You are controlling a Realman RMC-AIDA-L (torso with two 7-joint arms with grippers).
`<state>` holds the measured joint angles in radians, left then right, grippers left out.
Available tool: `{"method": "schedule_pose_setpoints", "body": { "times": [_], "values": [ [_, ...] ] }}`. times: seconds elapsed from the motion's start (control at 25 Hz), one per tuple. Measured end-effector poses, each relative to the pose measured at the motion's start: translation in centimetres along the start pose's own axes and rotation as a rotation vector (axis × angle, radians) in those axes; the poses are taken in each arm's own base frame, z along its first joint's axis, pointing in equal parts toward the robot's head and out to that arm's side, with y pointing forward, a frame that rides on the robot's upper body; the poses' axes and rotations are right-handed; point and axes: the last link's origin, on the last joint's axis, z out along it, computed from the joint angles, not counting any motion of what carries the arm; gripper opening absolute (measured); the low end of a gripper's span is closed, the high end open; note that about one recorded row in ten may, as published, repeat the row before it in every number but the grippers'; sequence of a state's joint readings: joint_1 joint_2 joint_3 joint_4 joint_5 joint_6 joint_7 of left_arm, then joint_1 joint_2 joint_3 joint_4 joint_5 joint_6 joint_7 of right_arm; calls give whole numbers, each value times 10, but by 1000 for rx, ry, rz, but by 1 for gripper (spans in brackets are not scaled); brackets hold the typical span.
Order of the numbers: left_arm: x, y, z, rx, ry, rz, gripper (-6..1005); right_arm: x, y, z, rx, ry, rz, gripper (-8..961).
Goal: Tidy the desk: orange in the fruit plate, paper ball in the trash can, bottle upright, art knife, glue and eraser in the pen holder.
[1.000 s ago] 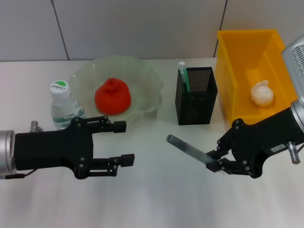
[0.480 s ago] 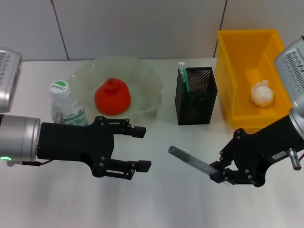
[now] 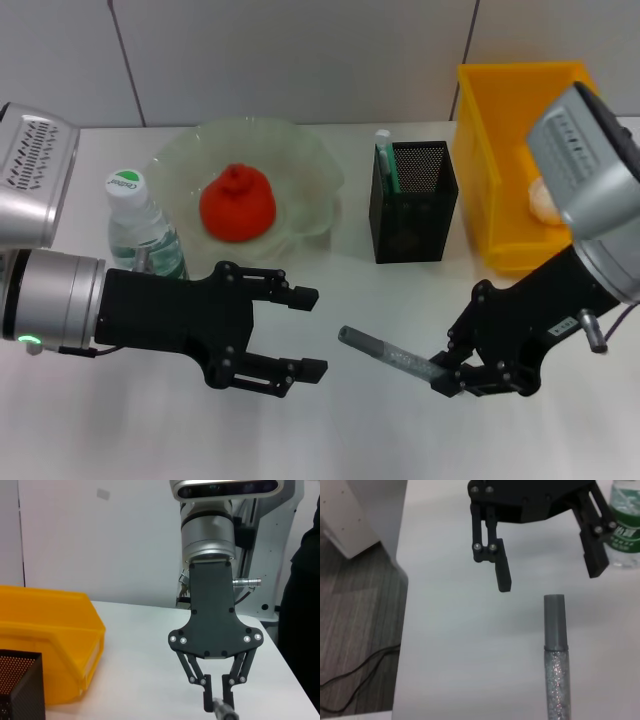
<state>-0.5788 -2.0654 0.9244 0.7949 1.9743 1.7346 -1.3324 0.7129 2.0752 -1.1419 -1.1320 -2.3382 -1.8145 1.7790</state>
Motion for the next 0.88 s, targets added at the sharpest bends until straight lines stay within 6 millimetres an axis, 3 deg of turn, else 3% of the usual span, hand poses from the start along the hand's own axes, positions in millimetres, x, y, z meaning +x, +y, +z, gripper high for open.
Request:
{"method": "schedule_pose_setpoints", "body": {
  "times": [0.44,0.88],
  "values": [
    [0,-4,7,-5,-54,-148,730,-23,-9,-2,2,64,-66,135],
    [1,-4,9,-2,-44,-217,728,-29,-10,-1,-11,146,-92,134]
  ]
}}
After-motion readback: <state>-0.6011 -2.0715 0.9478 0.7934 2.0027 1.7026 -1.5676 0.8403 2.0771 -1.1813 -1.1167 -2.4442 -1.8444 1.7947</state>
